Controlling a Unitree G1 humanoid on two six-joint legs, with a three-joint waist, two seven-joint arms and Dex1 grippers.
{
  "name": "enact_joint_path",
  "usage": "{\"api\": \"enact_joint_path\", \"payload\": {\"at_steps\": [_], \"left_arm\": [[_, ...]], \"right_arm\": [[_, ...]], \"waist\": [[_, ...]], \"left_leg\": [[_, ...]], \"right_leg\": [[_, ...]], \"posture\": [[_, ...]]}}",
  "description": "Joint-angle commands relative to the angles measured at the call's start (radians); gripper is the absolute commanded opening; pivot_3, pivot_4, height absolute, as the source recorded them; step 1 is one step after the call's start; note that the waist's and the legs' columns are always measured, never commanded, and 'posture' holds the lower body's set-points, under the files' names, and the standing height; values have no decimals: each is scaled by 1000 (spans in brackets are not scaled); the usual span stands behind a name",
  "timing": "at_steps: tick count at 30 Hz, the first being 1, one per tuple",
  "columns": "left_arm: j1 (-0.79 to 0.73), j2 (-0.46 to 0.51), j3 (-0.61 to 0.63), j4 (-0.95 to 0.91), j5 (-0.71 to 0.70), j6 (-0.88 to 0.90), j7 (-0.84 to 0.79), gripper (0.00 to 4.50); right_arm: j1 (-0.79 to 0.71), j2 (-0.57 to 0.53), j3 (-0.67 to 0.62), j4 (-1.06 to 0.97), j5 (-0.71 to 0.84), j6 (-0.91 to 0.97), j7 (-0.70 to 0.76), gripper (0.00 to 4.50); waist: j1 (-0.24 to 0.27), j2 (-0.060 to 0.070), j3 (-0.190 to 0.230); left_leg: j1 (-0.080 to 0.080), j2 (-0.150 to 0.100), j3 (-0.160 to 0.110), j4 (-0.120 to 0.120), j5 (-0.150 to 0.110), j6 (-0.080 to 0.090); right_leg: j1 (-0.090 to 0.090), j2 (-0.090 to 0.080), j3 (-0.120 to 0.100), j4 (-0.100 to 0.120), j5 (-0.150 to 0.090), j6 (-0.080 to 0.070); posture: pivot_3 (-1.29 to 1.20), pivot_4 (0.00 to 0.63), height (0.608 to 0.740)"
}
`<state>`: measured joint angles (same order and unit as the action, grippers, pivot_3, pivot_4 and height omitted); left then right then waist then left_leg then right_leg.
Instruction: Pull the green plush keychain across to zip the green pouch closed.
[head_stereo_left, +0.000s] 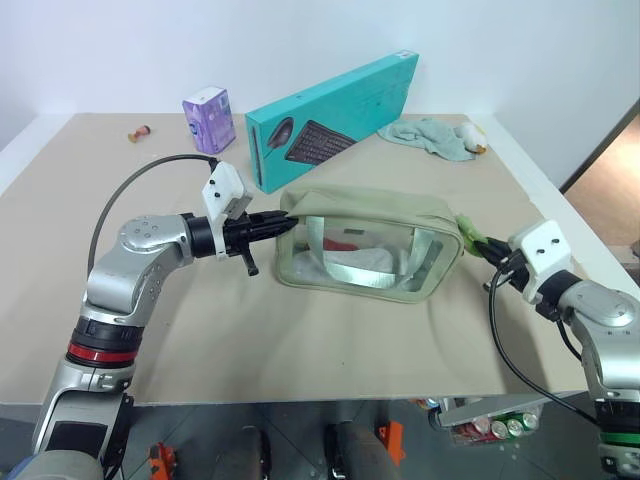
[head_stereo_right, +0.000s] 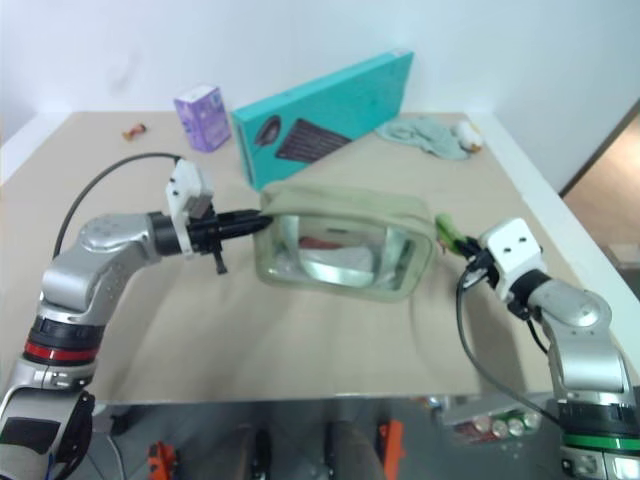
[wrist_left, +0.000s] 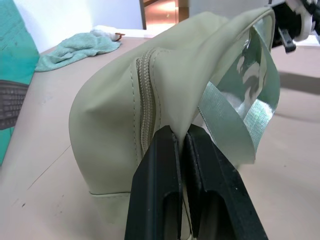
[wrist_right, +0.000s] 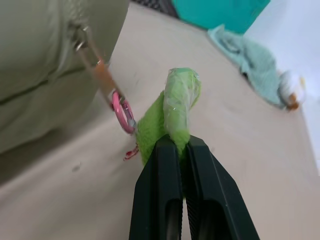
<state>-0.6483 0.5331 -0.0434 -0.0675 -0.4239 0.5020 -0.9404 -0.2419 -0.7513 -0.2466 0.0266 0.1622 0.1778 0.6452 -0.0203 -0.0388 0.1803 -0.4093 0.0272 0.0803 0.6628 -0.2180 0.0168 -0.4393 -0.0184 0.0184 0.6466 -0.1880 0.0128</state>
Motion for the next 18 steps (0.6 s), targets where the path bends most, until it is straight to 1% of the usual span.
{"api": "enact_joint_path", "payload": {"at_steps": [1,3,5,6,7,9,11,12,15,16,18], "left_arm": [[-12,-9,50,-24,-66,53,13,735],[-7,2,78,-38,-108,94,9,1327],[-12,14,130,-45,-168,147,22,2014],[-13,24,153,-49,-191,166,26,2384],[-12,37,179,-47,-208,181,33,2727],[-1,69,219,-47,-229,207,40,3452],[31,107,247,-44,-203,184,53,4091],[54,125,262,-34,-181,163,65,4424],[168,161,268,-29,-84,44,85,4470],[215,159,262,-36,-55,8,100,4470],[308,143,240,-58,-6,-52,126,4470]], "right_arm": [[-13,-6,-47,-23,66,41,21,892],[21,-24,-74,-65,97,69,41,1602],[73,-41,-116,-114,128,101,61,2288],[104,-50,-136,-137,140,117,71,2700],[143,-55,-161,-163,149,125,79,2983],[210,-57,-211,-211,169,148,81,3734],[283,-47,-270,-263,198,177,82,4413],[319,-34,-298,-288,210,192,73,4500],[423,26,-338,-368,231,215,38,4500],[454,56,-332,-402,236,216,25,4500],[496,108,-299,-453,222,196,-2,4500]], "waist": [[0,0,0],[0,0,0],[0,0,0],[1,0,0],[1,0,0],[1,0,0],[-1,0,0],[-1,0,0],[-1,1,-1],[-1,1,-1],[0,1,-1]], "left_leg": [[0,0,0,0,0,0],[-1,0,-1,-1,0,0],[-1,0,-1,-1,0,0],[-1,0,-2,-2,0,0],[-2,0,-2,-2,0,0],[-2,0,-3,-3,0,0],[0,0,-2,-3,0,0],[1,0,-1,-4,0,0],[4,1,-1,-6,0,0],[4,1,-1,-6,0,-1],[4,2,-2,-6,0,-1]], "right_leg": [[0,0,0,0,0,0],[0,0,0,0,1,3],[-1,0,-1,0,1,3],[-1,0,-1,0,1,3],[-1,0,-1,0,0,3],[-1,0,-2,0,-1,3],[-1,0,-2,0,-1,3],[0,0,-1,0,-1,3],[2,0,-1,0,-2,1],[2,0,-1,0,-4,-2],[2,-1,-1,0,-4,-3]], "posture": [[0,150,740],[0,150,740],[0,150,740],[0,150,740],[0,150,740],[0,150,740],[0,150,740],[0,150,740],[0,150,740],[0,150,740],[0,150,740]]}}
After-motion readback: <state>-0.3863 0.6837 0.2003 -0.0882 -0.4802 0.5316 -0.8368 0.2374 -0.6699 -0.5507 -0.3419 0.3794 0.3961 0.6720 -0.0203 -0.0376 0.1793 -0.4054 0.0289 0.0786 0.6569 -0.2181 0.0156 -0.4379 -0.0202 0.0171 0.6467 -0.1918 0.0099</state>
